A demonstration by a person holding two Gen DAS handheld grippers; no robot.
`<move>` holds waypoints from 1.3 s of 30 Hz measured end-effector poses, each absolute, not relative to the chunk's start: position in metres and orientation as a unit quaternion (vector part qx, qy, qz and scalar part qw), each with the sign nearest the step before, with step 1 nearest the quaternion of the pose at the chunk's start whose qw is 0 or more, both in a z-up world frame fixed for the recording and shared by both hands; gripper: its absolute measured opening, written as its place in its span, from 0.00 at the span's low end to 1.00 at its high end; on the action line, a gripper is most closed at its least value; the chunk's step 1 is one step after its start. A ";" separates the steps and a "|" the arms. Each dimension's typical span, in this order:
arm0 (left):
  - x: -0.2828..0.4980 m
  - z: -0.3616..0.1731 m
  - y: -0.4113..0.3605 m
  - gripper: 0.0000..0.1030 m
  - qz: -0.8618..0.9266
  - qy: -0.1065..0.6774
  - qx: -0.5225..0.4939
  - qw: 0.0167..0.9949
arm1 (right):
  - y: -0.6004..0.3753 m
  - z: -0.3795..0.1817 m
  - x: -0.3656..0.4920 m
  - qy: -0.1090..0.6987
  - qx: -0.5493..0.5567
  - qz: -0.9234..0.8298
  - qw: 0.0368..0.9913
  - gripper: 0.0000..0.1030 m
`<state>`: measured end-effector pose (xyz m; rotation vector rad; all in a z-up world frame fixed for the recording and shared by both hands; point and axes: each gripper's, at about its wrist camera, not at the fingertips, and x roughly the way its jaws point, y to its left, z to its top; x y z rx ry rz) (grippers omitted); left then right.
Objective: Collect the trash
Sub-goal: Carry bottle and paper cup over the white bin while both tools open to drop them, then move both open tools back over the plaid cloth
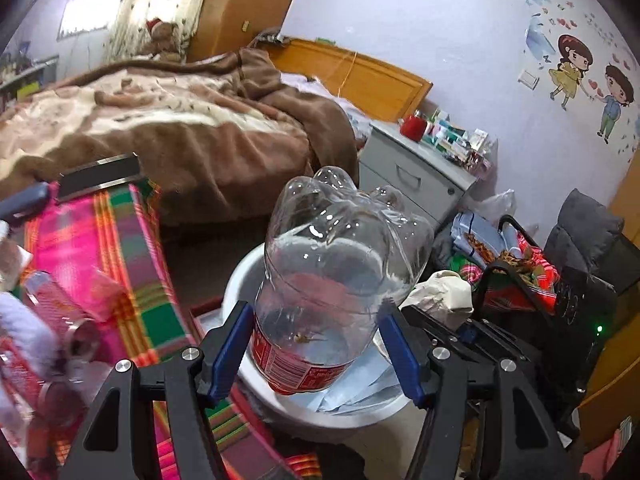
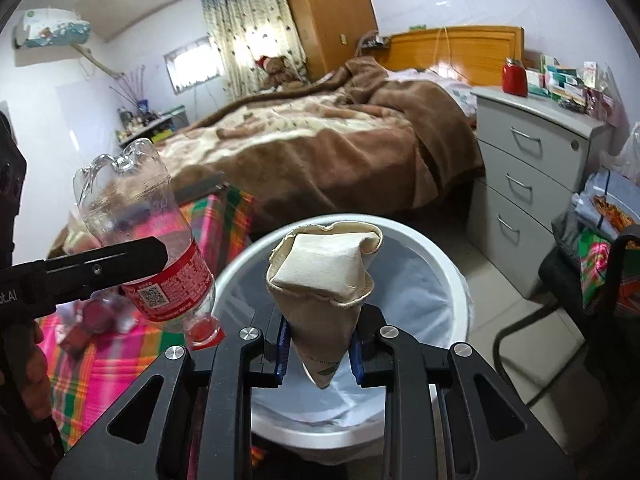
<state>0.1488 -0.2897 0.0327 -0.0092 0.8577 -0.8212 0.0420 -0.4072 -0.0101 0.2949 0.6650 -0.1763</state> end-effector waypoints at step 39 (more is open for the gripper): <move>0.143 0.026 -0.167 0.73 -0.263 0.399 -0.031 0.878 | -0.344 0.018 0.040 0.297 0.105 -0.056 0.947 0.63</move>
